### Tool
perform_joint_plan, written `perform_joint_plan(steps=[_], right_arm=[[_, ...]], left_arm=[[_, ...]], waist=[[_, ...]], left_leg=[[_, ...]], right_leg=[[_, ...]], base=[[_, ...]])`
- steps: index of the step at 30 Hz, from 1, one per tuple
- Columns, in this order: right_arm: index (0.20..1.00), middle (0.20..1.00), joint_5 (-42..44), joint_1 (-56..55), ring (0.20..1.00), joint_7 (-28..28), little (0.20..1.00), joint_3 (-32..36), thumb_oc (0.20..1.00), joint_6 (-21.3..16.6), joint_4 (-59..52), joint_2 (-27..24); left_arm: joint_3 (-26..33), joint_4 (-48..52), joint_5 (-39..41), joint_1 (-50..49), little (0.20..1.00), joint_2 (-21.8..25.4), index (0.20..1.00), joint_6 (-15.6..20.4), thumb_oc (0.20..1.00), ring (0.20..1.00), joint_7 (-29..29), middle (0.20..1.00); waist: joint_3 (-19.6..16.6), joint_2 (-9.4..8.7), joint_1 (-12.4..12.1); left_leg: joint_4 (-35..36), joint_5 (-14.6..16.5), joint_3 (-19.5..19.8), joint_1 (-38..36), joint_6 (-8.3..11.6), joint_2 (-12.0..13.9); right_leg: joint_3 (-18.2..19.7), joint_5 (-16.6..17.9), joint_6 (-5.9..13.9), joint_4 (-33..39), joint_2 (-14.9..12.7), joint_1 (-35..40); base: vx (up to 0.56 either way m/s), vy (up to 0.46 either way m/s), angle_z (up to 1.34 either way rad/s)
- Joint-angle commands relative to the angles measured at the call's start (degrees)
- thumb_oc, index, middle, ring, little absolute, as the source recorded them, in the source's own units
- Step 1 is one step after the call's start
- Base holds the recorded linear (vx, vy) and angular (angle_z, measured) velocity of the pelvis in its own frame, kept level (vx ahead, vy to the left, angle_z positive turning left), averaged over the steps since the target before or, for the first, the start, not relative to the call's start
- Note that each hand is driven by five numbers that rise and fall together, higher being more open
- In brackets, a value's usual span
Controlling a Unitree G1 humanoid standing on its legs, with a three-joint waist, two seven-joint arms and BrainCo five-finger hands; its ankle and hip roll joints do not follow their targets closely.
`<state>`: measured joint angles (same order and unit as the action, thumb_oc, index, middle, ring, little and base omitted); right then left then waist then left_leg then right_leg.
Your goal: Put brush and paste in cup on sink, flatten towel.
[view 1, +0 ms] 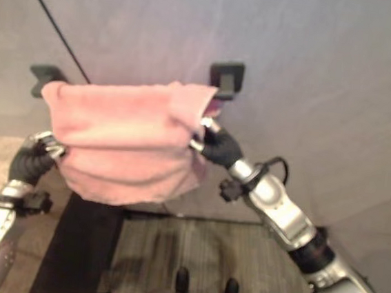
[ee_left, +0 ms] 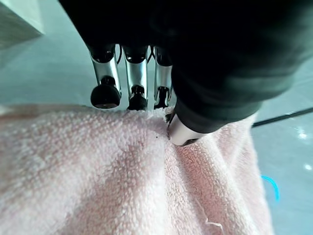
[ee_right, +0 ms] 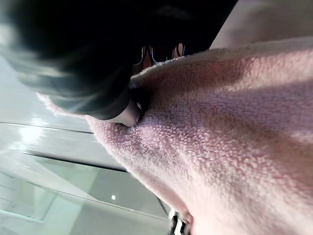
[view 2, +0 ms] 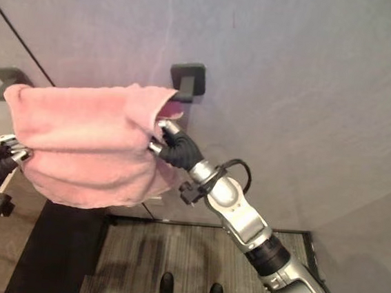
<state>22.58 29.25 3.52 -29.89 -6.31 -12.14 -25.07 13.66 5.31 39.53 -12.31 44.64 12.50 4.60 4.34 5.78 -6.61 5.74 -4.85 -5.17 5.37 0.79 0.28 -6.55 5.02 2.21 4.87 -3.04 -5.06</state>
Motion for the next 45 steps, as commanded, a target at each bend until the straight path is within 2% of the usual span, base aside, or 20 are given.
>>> perform_joint_plan(steps=[1, 7, 8, 9, 10, 11, 12, 13, 15, 28, 32, 37, 39, 41, 42, 43, 44, 45], right_arm=[[0.200, 0.200, 2.24, 4.44, 0.200, -0.95, 0.200, 2.58, 0.200, -5.73, -4.81, 2.42], [0.282, 0.282, 2.87, 3.51, 0.282, -0.07, 0.282, 1.18, 0.282, -4.65, -4.22, 1.86], [0.413, 0.413, 3.16, 3.23, 0.413, 0.25, 0.413, 0.83, 0.413, -4.40, -3.99, 1.71], [0.586, 0.586, 3.45, 2.81, 0.586, 0.61, 0.586, 0.58, 0.586, -4.13, -3.96, 1.39], [0.617, 0.617, 3.46, 2.81, 0.617, 0.61, 0.617, 0.57, 0.617, -4.13, -3.96, 1.39], [0.805, 0.805, 3.69, 2.52, 0.805, 0.61, 0.805, 0.56, 0.805, -3.88, -3.44, 1.25], [0.862, 0.862, 3.78, 2.47, 0.862, 0.57, 0.862, 0.56, 0.862, -3.84, -3.38, 1.19], [0.862, 0.862, 3.78, 2.47, 0.862, 0.57, 0.862, 0.56, 0.862, -3.84, -3.38, 1.19], [1.000, 1.000, 3.96, 2.20, 1.000, 0.61, 1.000, 0.64, 1.000, -3.82, -3.36, 0.98], [1.000, 1.000, 3.52, 0.82, 1.000, 1.92, 1.000, 0.73, 1.000, -3.11, -2.51, -0.82], [1.000, 1.000, -0.01, -0.52, 1.000, 3.47, 1.000, 0.38, 1.000, -1.31, -2.28, -4.67], [1.000, 1.000, -2.76, -3.75, 1.000, 3.91, 1.000, 2.72, 1.000, -0.96, -2.24, -7.50], [1.000, 1.000, -7.67, -5.23, 1.000, 2.66, 1.000, 5.84, 1.000, -1.08, -2.12, -9.69], [1.000, 1.000, -8.66, -5.84, 1.000, 2.28, 1.000, 6.93, 1.000, -1.28, -2.15, -10.15], [1.000, 1.000, -17.30, -6.43, 1.000, 0.43, 1.000, 11.21, 1.000, -1.91, -4.49, -13.46], [1.000, 1.000, -17.31, -6.47, 1.000, 0.44, 1.000, 11.24, 1.000, -1.90, -4.52, -13.47], [1.000, 1.000, -21.75, -7.13, 1.000, -1.52, 1.000, 15.43, 1.000, -2.87, -5.60, -14.72], [1.000, 1.000, -21.78, -7.25, 1.000, -1.51, 1.000, 15.52, 1.000, -2.84, -5.69, -14.73]], left_arm=[[4.57, 0.17, 1.32, 2.68, 0.200, 4.62, 0.200, 4.46, 0.200, 0.200, -2.67, 0.200], [4.48, -0.11, 0.13, 2.45, 0.200, 5.31, 0.200, 4.26, 0.200, 0.200, -3.22, 0.200], [4.37, -0.42, 0.23, 2.47, 0.200, 5.15, 0.200, 4.16, 0.200, 0.200, -3.33, 0.200], [4.35, -0.45, 0.18, 2.29, 0.200, 4.97, 0.200, 4.14, 0.200, 0.200, -3.27, 0.200], [4.35, -0.45, 0.18, 2.28, 0.200, 4.96, 0.200, 4.14, 0.200, 0.200, -3.27, 0.200], [4.38, -0.46, 0.02, 2.17, 0.200, 4.78, 0.200, 4.12, 0.200, 0.200, -3.34, 0.200], [4.40, -0.44, -0.04, 2.14, 0.200, 4.72, 0.200, 4.12, 0.200, 0.200, -3.40, 0.200], [4.40, -0.44, -0.04, 2.14, 0.200, 4.72, 0.200, 4.12, 0.200, 0.200, -3.41, 0.200], [4.44, -0.32, -0.24, 2.09, 0.200, 4.79, 0.200, 4.10, 0.200, 0.200, -3.45, 0.200], [3.20, -1.21, -0.12, 1.83, 0.200, 4.12, 0.200, 3.37, 0.200, 0.200, -2.07, 0.200], [3.15, -1.93, -1.29, 0.59, 0.200, 5.49, 0.200, 2.82, 0.200, 0.200, -1.04, 0.200], [3.46, -2.14, -1.53, 0.39, 0.200, 4.82, 0.200, 2.57, 0.200, 0.200, -0.80, 0.200], [3.18, -3.04, -2.66, 0.18, 0.200, 3.91, 0.200, 2.13, 0.200, 0.200, -0.75, 0.200], [3.06, -3.24, -3.10, -0.03, 0.200, 3.67, 0.200, 2.01, 0.200, 0.200, -0.62, 0.200], [4.02, -3.22, -3.82, -0.27, 0.200, 3.04, 0.200, 1.87, 0.200, 0.200, -0.82, 0.200], [4.00, -3.22, -3.83, -0.26, 0.200, 3.04, 0.200, 1.87, 0.200, 0.200, -0.82, 0.200], [4.78, -3.18, -4.03, -0.65, 0.200, 1.91, 0.200, 1.99, 0.200, 0.200, -0.23, 0.200], [4.73, -3.16, -4.04, -0.63, 0.200, 1.92, 0.200, 1.98, 0.200, 0.200, -0.23, 0.200]], waist=[[-2.73, -3.35, -0.22], [-2.76, -3.24, -0.11], [-2.75, -3.23, -0.04], [-2.69, -3.26, 0.02], [-2.68, -3.26, 0.02], [-2.57, -3.23, 0.02], [-2.54, -3.24, 0.02], [-2.53, -3.24, 0.02], [-2.64, -3.28, 0.08], [-2.64, -3.48, 0.37], [-2.53, -3.62, 0.78], [-2.71, -3.82, 1.34], [-2.82, -3.80, 1.84], [-2.82, -3.74, 1.92], [-2.87, -3.61, 2.28], [-2.87, -3.61, 2.25], [-2.94, -3.49, 2.74], [-2.94, -3.50, 2.69]], left_leg=[[-0.74, 5.66, 0.05, 0.22, -2.58, -2.39], [-0.74, 5.79, -0.12, 0.10, -2.62, -2.47], [-0.74, 5.81, -0.15, 0.04, -2.60, -2.48], [-0.74, 5.84, -0.22, -0.04, -2.60, -2.45], [-0.74, 5.85, -0.23, -0.05, -2.60, -2.45], [-0.74, 5.90, -0.29, -0.12, -2.61, -2.40], [-0.74, 5.92, -0.34, -0.17, -2.60, -2.39], [-0.74, 5.92, -0.34, -0.18, -2.60, -2.39], [-0.74, 6.00, -0.45, -0.27, -2.62, -2.35], [-0.74, 6.32, -0.73, -0.79, -2.68, -2.25], [-0.74, 6.25, -0.70, -0.65, -2.56, -2.23], [-0.74, 6.29, -0.47, -0.67, -2.53, -2.23], [-0.74, 6.39, -0.54, -0.83, -2.60, -2.20], [-0.74, 6.41, -0.60, -0.91, -2.62, -2.19], [-0.74, 6.57, -0.73, -1.11, -2.64, -2.17], [-0.74, 6.57, -0.74, -1.12, -2.64, -2.17], [-0.74, 6.68, -0.80, -1.23, -2.69, -2.08], [-0.74, 6.69, -0.80, -1.25, -2.69, -2.07]], right_leg=[[-1.20, -1.59, 3.51, 0.13, -6.44, 1.27], [-1.06, -1.56, 3.59, 0.13, -6.45, 1.38], [-1.03, -1.54, 3.57, 0.13, -6.46, 1.41], [-0.94, -1.59, 3.53, 0.13, -6.45, 1.43], [-0.93, -1.59, 3.53, 0.13, -6.45, 1.44], [-0.95, -1.63, 3.50, 0.13, -6.49, 1.48], [-0.96, -1.71, 3.53, 0.13, -6.47, 1.52], [-0.95, -1.71, 3.53, 0.13, -6.47, 1.53], [-1.02, -1.78, 3.59, 0.13, -6.49, 1.62], [-0.81, -1.94, 3.68, 0.13, -6.46, 1.93], [-0.95, -2.03, 3.64, 0.13, -6.35, 1.82], [-1.21, -2.01, 3.68, 0.13, -6.29, 1.91], [-1.24, -2.07, 3.74, 0.13, -6.25, 2.01], [-1.26, -2.06, 3.78, 0.13, -6.27, 2.06], [-1.16, -2.13, 3.84, 0.13, -6.24, 2.18], [-1.15, -2.13, 3.84, 0.13, -6.24, 2.20], [-1.04, -2.28, 3.86, 0.13, -6.20, 2.24], [-1.04, -2.29, 3.86, 0.13, -6.19, 2.26]], base=[[0.00, 0.000, 0.00], [0.00, 0.000, 0.00], [0.00, 0.000, 0.00], [0.00, 0.000, 0.00], [0.00, 0.000, 0.00], [0.00, 0.000, 0.00], [0.00, 0.000, 0.00], [0.00, 0.000, 0.00], [0.01, 0.001, -0.02], [0.00, 0.000, 0.00], [0.00, 0.000, 0.00], [0.00, 0.000, 0.00], [0.00, 0.000, 0.00], [0.00, 0.000, 0.00], [0.00, 0.000, 0.00], [0.00, 0.000, 0.00], [0.00, 0.000, 0.00], [0.00, 0.000, 0.00]])
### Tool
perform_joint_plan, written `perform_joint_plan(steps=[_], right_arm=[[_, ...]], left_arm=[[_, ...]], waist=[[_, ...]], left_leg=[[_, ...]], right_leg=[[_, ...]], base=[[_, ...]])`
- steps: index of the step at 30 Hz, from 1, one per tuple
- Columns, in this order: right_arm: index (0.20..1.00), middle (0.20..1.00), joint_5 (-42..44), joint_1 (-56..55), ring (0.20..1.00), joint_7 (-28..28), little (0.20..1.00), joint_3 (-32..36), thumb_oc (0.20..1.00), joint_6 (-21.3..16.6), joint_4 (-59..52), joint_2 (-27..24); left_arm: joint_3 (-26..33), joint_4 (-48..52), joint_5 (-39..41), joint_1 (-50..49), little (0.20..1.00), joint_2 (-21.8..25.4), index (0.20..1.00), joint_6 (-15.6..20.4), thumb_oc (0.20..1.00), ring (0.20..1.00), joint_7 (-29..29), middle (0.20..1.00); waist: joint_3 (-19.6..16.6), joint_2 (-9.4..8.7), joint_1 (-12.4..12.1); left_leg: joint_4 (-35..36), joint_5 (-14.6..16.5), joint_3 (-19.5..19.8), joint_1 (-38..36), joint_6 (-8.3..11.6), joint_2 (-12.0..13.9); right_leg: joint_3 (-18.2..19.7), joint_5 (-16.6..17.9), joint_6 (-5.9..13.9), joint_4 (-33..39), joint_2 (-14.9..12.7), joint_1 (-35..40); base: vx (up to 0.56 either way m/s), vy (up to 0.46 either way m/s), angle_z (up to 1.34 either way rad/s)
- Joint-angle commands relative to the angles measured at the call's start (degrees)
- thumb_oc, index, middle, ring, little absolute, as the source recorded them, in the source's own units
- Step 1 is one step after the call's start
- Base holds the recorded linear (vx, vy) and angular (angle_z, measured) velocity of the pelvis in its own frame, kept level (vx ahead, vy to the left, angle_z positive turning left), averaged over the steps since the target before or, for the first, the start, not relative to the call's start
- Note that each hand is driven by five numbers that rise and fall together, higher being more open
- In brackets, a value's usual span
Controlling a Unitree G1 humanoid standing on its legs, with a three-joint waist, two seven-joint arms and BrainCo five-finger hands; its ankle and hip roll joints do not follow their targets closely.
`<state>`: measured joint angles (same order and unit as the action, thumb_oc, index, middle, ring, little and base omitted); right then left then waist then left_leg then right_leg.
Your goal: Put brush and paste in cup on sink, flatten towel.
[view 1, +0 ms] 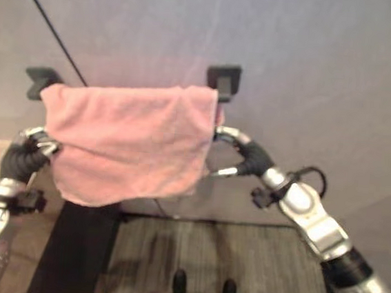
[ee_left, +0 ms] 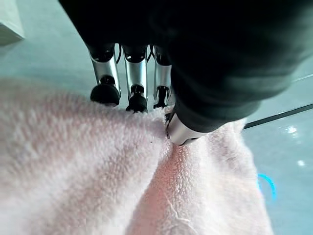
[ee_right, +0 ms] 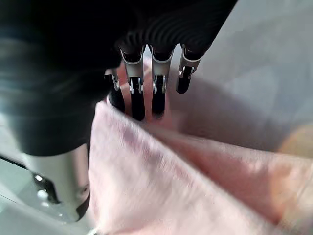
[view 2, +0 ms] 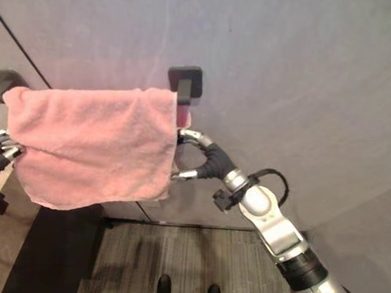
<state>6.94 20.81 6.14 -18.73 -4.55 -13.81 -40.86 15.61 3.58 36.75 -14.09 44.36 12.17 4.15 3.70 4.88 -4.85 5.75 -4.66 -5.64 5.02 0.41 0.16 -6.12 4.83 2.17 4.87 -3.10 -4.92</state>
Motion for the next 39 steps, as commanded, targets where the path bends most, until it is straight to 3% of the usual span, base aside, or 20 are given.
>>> perform_joint_plan(steps=[1, 6, 8, 9, 20, 21, 28, 34, 37, 38, 39], right_arm=[[1.000, 1.000, -6.07, 1.14, 1.000, -4.30, 1.000, 4.91, 1.000, -4.62, -3.08, 1.69], [1.000, 1.000, -5.74, 1.49, 1.000, -4.15, 1.000, 3.75, 1.000, -4.12, -0.70, 3.86], [1.000, 1.000, -5.38, 1.51, 1.000, -3.84, 1.000, 3.77, 1.000, -4.14, -0.73, 3.84], [1.000, 1.000, -5.10, 1.18, 1.000, -3.34, 1.000, 3.50, 1.000, -4.00, -0.52, 4.00], [1.000, 1.000, -4.62, -0.68, 1.000, -2.61, 1.000, 3.81, 1.000, -3.58, 0.29, 3.64], [1.000, 1.000, -4.05, -2.55, 1.000, -2.05, 1.000, 5.02, 1.000, -3.41, 1.25, 3.25], [1.000, 1.000, -1.90, -6.35, 1.000, -1.56, 1.000, 6.12, 1.000, -3.09, 2.64, 4.24], [1.000, 1.000, -3.49, -11.86, 1.000, -1.97, 1.000, 7.75, 1.000, -2.71, 5.48, 4.36], [1.000, 1.000, -4.70, -15.42, 1.000, -3.07, 1.000, 8.84, 1.000, -2.20, 11.22, 4.86], [1.000, 1.000, -6.28, -17.14, 1.000, -3.93, 1.000, 8.82, 1.000, -1.21, 17.34, 5.04], [1.000, 1.000, -6.28, -17.11, 1.000, -3.93, 1.000, 8.83, 1.000, -1.21, 17.36, 5.03]], left_arm=[[2.66, -1.59, -1.42, 0.99, 0.200, 1.87, 0.200, 2.24, 0.200, 0.200, 0.49, 0.200], [0.76, -3.10, -1.26, 2.18, 0.200, 3.12, 0.200, 2.30, 0.200, 0.200, 0.87, 0.200], [0.53, -3.55, -1.60, 1.92, 0.310, 3.79, 0.310, 2.07, 0.310, 0.310, 1.12, 0.310], [0.51, -3.75, -2.28, 1.37, 1.000, 4.23, 1.000, 1.83, 1.000, 1.000, 1.29, 1.000], [-0.10, -6.95, -3.16, 0.42, 1.000, 4.00, 1.000, 0.90, 1.000, 1.000, 1.85, 1.000], [0.21, -8.39, -7.68, -2.56, 1.000, 5.94, 1.000, -0.35, 1.000, 1.000, 2.34, 1.000], [0.37, -10.24, -9.43, -4.83, 1.000, 4.25, 1.000, -1.23, 1.000, 1.000, 2.11, 1.000], [-5.35, -9.36, -8.70, -4.42, 1.000, 0.67, 1.000, -2.35, 1.000, 1.000, 4.51, 1.000], [-11.31, -13.16, -8.84, -2.49, 1.000, -2.30, 1.000, -3.47, 1.000, 1.000, 5.70, 1.000], [-16.21, -18.67, -9.55, 0.58, 1.000, -5.66, 1.000, -4.71, 1.000, 1.000, 5.61, 1.000], [-16.22, -18.71, -9.55, 0.63, 1.000, -5.67, 1.000, -4.69, 1.000, 1.000, 5.61, 1.000]], waist=[[-2.33, -2.57, 1.06], [-2.39, -2.34, 1.47], [-2.43, -2.13, 1.63], [-2.58, -1.90, 1.71], [-2.93, -1.33, 1.73], [-3.02, -0.93, 2.11], [-3.32, -1.01, 2.46], [-3.10, -1.14, 3.51], [-2.84, -1.47, 4.69], [-2.58, -1.82, 5.63], [-2.70, -1.81, 5.59]], left_leg=[[-0.75, 6.53, -0.33, -0.99, -2.33, -1.94], [-0.75, 6.63, -0.33, -1.47, -2.29, -1.93], [-0.75, 6.66, -0.35, -1.66, -2.26, -1.92], [-0.75, 6.64, -0.39, -1.76, -2.23, -1.91], [-0.75, 6.42, -0.58, -1.63, -2.11, -1.80], [-0.75, 6.27, -1.10, -1.70, -1.94, -1.54], [-0.75, 6.01, -1.75, -1.33, -1.72, -1.17], [-0.75, 5.59, -1.50, -0.61, -1.44, -0.99], [-0.75, 5.26, -1.14, 0.05, -1.01, -0.61], [-0.75, 5.22, -1.05, 0.17, -0.70, -0.23], [-0.75, 5.14, -1.06, 0.36, -0.71, -0.22]], right_leg=[[-1.45, -2.20, 3.84, 0.13, -6.09, 2.23], [-1.36, -2.30, 3.66, 0.12, -6.00, 2.95], [-1.23, -2.32, 3.68, 0.13, -5.96, 3.08], [-1.29, -2.33, 3.72, 0.13, -5.96, 3.15], [-1.18, -2.32, 3.76, 0.13, -5.84, 2.75], [-0.77, -2.27, 3.88, 0.13, -5.55, 2.47], [-0.46, -1.98, 3.70, 0.13, -5.19, 1.77], [-0.74, -1.74, 3.55, 0.13, -5.00, 1.21], [-0.72, -1.71, 3.41, 0.13, -4.60, 0.82], [-0.51, -1.88, 3.24, 0.13, -4.17, 0.68], [-0.49, -1.80, 3.22, 0.13, -4.16, 0.48]], base=[[0.00, 0.000, 0.00], [0.00, -0.002, -0.01], [0.00, 0.000, 0.00], [-0.01, -0.016, 0.03], [0.00, -0.004, 0.00], [-0.04, -0.040, -0.01], [-0.02, -0.029, -0.07], [-0.01, -0.018, -0.02], [0.00, -0.067, 0.02], [0.01, -0.081, 0.13], [0.01, -0.093, 0.13]])
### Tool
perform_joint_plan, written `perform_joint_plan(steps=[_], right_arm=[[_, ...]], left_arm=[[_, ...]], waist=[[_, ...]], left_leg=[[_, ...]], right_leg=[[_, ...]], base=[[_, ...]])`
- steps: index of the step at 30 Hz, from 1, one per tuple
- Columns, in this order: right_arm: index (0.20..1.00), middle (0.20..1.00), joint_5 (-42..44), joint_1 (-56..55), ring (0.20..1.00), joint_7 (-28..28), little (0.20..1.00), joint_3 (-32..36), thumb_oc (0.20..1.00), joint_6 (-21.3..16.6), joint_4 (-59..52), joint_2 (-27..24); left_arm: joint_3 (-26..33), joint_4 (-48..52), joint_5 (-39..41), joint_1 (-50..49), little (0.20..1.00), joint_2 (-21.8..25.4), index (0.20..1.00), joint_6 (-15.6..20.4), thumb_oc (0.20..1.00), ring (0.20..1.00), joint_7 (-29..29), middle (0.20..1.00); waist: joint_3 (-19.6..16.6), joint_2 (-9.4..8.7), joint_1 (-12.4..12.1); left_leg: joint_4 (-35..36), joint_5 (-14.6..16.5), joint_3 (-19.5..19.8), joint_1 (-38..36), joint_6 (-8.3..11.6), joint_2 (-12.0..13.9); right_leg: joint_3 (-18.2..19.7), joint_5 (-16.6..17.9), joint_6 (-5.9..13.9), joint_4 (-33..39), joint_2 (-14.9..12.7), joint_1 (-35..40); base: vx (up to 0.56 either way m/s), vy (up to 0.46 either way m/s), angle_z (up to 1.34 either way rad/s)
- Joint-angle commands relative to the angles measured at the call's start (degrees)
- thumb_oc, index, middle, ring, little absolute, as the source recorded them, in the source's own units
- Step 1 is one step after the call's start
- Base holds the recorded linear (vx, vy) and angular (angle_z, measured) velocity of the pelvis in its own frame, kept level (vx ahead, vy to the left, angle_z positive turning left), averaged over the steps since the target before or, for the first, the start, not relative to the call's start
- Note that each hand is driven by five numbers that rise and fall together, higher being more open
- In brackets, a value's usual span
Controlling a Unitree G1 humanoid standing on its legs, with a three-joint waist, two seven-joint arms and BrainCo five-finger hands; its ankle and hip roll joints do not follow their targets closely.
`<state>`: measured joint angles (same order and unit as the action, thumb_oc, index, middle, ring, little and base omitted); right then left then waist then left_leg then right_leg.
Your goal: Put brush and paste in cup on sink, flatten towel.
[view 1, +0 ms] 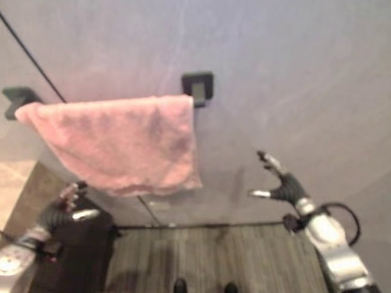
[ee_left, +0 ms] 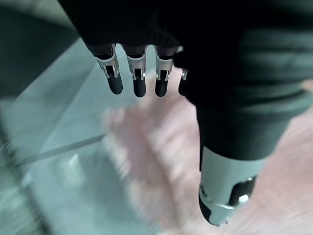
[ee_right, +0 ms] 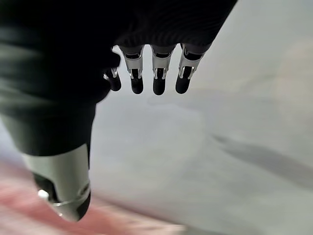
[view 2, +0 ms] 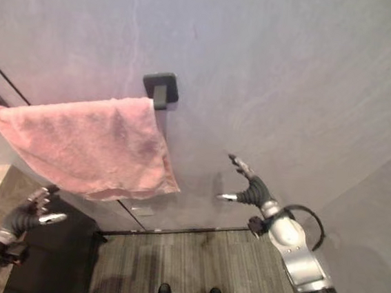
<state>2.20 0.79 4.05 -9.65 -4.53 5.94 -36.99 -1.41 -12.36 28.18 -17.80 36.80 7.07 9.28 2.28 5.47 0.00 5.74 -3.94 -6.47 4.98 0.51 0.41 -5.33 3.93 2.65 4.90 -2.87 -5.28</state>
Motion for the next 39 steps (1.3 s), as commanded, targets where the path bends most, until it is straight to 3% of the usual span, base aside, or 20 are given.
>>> perform_joint_plan(steps=[1, 4, 9, 10, 12, 14, 15, 20, 23, 32, 35, 39], right_arm=[[1.000, 1.000, -2.91, 2.74, 1.000, -2.46, 1.000, -1.02, 1.000, -0.44, 1.99, 1.07], [1.000, 1.000, -2.52, 3.28, 1.000, -2.91, 1.000, -2.75, 1.000, 0.22, 9.79, 1.56], [1.000, 1.000, 7.72, 6.04, 1.000, -3.13, 1.000, -4.05, 1.000, 0.75, 26.77, 5.95], [1.000, 1.000, 7.20, 7.34, 1.000, -2.49, 1.000, -6.15, 1.000, 0.83, 33.28, 6.13], [1.000, 1.000, 7.76, 7.54, 1.000, -2.41, 1.000, -6.41, 1.000, 0.77, 36.01, 6.56], [1.000, 1.000, 13.85, 7.93, 1.000, -0.04, 1.000, -6.60, 1.000, 0.17, 46.67, 9.48], [1.000, 1.000, 14.10, 7.86, 1.000, -0.04, 1.000, -6.52, 1.000, 0.14, 50.56, 10.48], [1.000, 1.000, 10.98, 8.98, 1.000, -0.95, 1.000, -5.70, 1.000, 1.49, 64.05, 13.18], [1.000, 1.000, 2.54, 8.41, 1.000, -2.17, 1.000, -5.87, 1.000, 2.89, 70.95, 12.98], [1.000, 1.000, -1.40, 6.15, 1.000, -2.26, 1.000, -6.14, 1.000, 2.74, 70.30, 12.94], [1.000, 1.000, 6.31, 4.05, 1.000, -3.18, 1.000, -3.61, 1.000, -0.65, 59.60, 12.27], [1.000, 1.000, 7.87, 3.07, 1.000, -3.52, 1.000, -2.60, 1.000, -1.92, 56.60, 11.98]], left_arm=[[-1.56, -5.36, -2.22, 5.77, 1.000, 0.11, 1.000, -0.18, 1.000, 1.000, -0.20, 1.000], [-4.74, -11.48, -4.43, 8.47, 1.000, -3.85, 1.000, -0.62, 1.000, 1.000, -1.79, 1.000], [-8.67, -22.17, -11.14, 14.07, 1.000, -8.60, 1.000, -0.48, 1.000, 1.000, -4.81, 1.000], [-9.45, -30.85, -14.11, 15.97, 1.000, -10.82, 1.000, -0.71, 1.000, 1.000, -6.00, 1.000], [-9.59, -34.27, -14.36, 16.80, 1.000, -12.07, 1.000, -0.92, 1.000, 1.000, -6.83, 1.000], [-9.63, -48.75, -17.35, 20.41, 1.000, -15.92, 1.000, -1.77, 1.000, 1.000, -9.49, 1.000], [-9.68, -51.01, -18.02, 20.78, 1.000, -16.69, 1.000, -1.87, 1.000, 1.000, -9.83, 1.000], [-8.01, -60.77, -19.36, 21.68, 1.000, -18.85, 1.000, -3.61, 1.000, 1.000, -10.99, 1.000], [-6.85, -64.73, -20.55, 21.08, 1.000, -19.86, 1.000, -4.64, 1.000, 1.000, -11.38, 1.000], [-4.53, -66.57, -21.01, 19.39, 1.000, -19.94, 1.000, -4.97, 1.000, 1.000, -11.20, 1.000], [-2.28, -62.09, -16.10, 18.30, 1.000, -19.63, 1.000, -2.27, 1.000, 1.000, -12.45, 1.000], [-1.29, -59.13, -12.53, 17.23, 1.000, -19.40, 1.000, -0.78, 1.000, 1.000, -12.77, 1.000]], waist=[[-1.38, -2.56, 1.13], [-1.22, -2.77, 1.55], [-1.45, -3.10, 1.69], [-1.62, -3.51, 1.57], [-1.64, -3.68, 1.57], [-1.51, -3.95, 2.03], [-1.77, -3.99, 2.12], [-2.59, -4.07, 2.22], [-3.05, -4.06, 2.02], [-3.44, -4.24, 2.07], [-3.08, -4.06, 2.39], [-2.61, -3.99, 2.44]], left_leg=[[-0.74, 4.33, -0.47, 0.54, -0.64, -0.27], [-0.74, 4.28, -0.97, 0.54, -0.39, 0.22], [-0.74, 4.00, -2.37, 1.41, 0.12, 0.91], [-0.74, 4.04, -2.76, 0.76, 0.39, 1.33], [-0.74, 4.05, -2.78, 0.49, 0.50, 1.50], [-0.74, 4.15, -2.82, -0.36, 0.87, 1.79], [-0.74, 4.15, -2.83, -0.33, 0.92, 1.81], [-0.74, 4.49, -3.06, -1.10, 1.18, 2.08], [-0.74, 4.70, -3.06, -1.57, 1.21, 2.18], [-0.74, 4.80, -2.92, -1.80, 1.20, 2.23], [-0.74, 4.90, -3.11, -1.98, 1.14, 2.17], [-0.74, 5.19, -2.83, -2.77, 0.81, 1.90]], right_leg=[[-1.09, -0.93, 2.68, 0.10, -4.17, 0.52], [-0.52, -0.92, 2.60, 0.10, -3.84, 0.13], [0.86, -1.07, 2.57, 0.10, -3.22, -1.49], [1.12, -1.27, 2.30, 0.10, -2.94, -1.11], [1.16, -1.28, 2.17, 0.10, -2.83, -0.81], [0.90, -1.75, 1.82, 0.10, -2.47, 0.16], [0.90, -1.82, 1.77, 0.10, -2.41, 0.11], [0.91, -2.25, 1.54, 0.10, -2.10, 0.60], [0.79, -2.53, 1.40, 0.10, -1.94, 0.97], [0.73, -2.69, 1.31, 0.10, -1.81, 1.18], [1.24, -2.69, 1.39, 0.10, -1.74, 1.14], [1.14, -3.19, 1.29, 0.10, -1.78, 2.05]], base=[[0.00, -0.031, 0.09], [0.00, -0.057, -0.10], [-0.01, -0.050, -0.09], [0.04, -0.051, -0.22], [0.04, -0.062, -0.20], [0.05, -0.086, -0.04], [0.04, -0.057, 0.01], [0.04, -0.031, 0.00], [0.04, -0.031, -0.04], [0.00, -0.003, 0.00], [0.01, -0.006, -0.04], [0.03, -0.009, -0.03]])
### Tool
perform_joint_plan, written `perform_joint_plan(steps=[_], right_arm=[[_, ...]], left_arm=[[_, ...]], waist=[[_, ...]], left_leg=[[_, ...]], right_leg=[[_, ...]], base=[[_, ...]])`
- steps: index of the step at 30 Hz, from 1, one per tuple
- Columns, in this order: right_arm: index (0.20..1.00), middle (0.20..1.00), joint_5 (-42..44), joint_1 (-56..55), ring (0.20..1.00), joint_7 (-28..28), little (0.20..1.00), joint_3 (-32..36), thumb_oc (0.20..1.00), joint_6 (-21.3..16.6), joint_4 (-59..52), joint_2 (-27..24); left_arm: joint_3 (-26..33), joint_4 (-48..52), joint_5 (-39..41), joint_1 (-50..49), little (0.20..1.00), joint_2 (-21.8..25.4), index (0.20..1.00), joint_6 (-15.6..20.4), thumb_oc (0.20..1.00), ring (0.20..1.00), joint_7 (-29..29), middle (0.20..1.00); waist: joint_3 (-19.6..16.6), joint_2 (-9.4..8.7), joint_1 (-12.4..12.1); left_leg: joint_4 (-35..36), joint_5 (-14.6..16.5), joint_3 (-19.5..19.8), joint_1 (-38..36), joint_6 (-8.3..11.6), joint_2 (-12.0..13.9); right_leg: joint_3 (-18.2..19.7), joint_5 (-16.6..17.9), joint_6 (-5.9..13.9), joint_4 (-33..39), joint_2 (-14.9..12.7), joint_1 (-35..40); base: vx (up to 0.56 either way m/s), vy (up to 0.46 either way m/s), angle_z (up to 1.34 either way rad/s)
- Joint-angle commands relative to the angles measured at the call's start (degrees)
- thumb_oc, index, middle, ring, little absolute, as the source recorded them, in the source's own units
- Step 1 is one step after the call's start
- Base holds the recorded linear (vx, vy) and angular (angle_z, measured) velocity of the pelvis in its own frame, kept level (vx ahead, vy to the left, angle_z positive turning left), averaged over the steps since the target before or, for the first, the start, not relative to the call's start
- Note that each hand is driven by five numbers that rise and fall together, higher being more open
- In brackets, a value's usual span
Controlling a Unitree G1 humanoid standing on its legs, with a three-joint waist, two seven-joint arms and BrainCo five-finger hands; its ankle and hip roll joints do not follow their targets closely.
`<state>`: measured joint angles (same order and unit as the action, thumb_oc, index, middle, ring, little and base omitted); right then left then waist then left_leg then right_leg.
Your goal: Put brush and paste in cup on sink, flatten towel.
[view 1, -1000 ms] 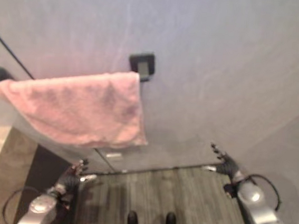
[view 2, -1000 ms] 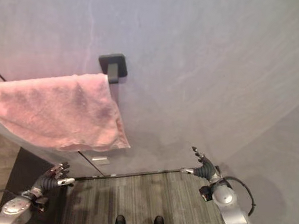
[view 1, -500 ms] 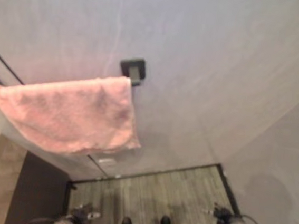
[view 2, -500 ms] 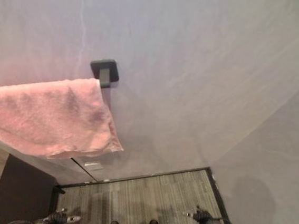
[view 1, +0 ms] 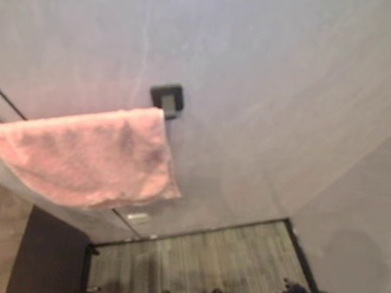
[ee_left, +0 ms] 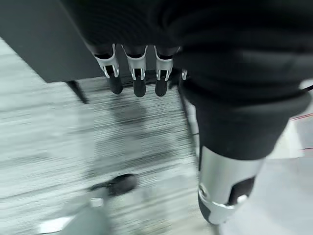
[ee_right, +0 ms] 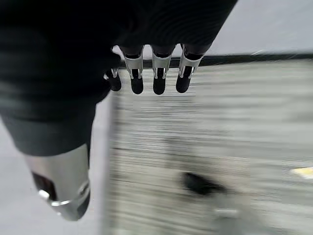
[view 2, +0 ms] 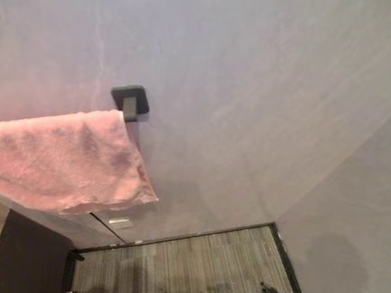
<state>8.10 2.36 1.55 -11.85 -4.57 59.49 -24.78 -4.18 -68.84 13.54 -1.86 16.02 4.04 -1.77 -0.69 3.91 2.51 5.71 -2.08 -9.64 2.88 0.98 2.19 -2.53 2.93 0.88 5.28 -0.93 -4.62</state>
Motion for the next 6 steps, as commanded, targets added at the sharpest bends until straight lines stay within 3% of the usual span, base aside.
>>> perform_joint_plan(steps=[1, 6], right_arm=[[1.000, 1.000, 1.58, 1.46, 1.000, -0.96, 1.000, -0.48, 1.000, -1.89, 3.01, -0.31], [1.000, 1.000, -0.96, 1.20, 1.000, -0.72, 1.000, -1.44, 1.000, -2.04, 2.29, -1.49]], left_arm=[[1.40, -2.34, 1.84, 1.16, 1.000, 1.43, 1.000, 2.34, 1.000, 1.000, -1.85, 1.000], [0.72, -1.03, 1.30, 0.62, 1.000, 1.38, 1.000, 2.97, 1.000, 1.000, -1.62, 1.000]], waist=[[0.41, -2.41, -0.11], [0.38, -2.26, -0.40]], left_leg=[[-0.71, 3.40, 0.36, -0.89, 0.30, 0.04], [-0.71, 3.57, 0.34, -1.74, 0.24, -0.15]], right_leg=[[-1.74, -2.28, 3.02, -0.28, -3.73, 1.63], [-1.96, -2.73, 3.02, -0.28, -3.79, 2.55]], base=[[0.03, -0.006, 0.02], [0.00, 0.000, 0.00]])
